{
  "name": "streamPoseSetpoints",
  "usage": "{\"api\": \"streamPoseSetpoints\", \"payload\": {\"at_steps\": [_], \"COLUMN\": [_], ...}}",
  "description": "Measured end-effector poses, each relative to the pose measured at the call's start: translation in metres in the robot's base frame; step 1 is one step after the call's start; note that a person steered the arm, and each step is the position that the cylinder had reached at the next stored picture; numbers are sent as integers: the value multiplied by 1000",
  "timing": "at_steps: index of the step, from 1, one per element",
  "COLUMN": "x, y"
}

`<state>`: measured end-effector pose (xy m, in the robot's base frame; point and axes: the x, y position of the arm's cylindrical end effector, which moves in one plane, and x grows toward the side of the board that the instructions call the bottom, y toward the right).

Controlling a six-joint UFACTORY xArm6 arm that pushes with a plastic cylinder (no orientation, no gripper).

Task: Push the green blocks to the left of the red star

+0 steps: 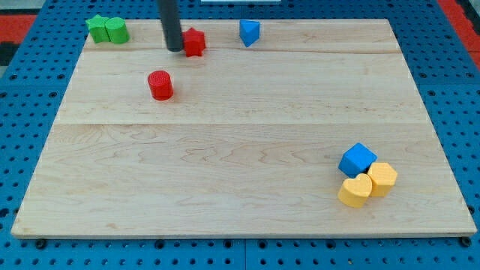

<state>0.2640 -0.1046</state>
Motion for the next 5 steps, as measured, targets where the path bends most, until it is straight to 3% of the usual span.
{"api": "streamPoseSetpoints", "payload": {"at_steps": [1,4,5], "x": [-11,0,-1], "y": [31,-182,-200]}}
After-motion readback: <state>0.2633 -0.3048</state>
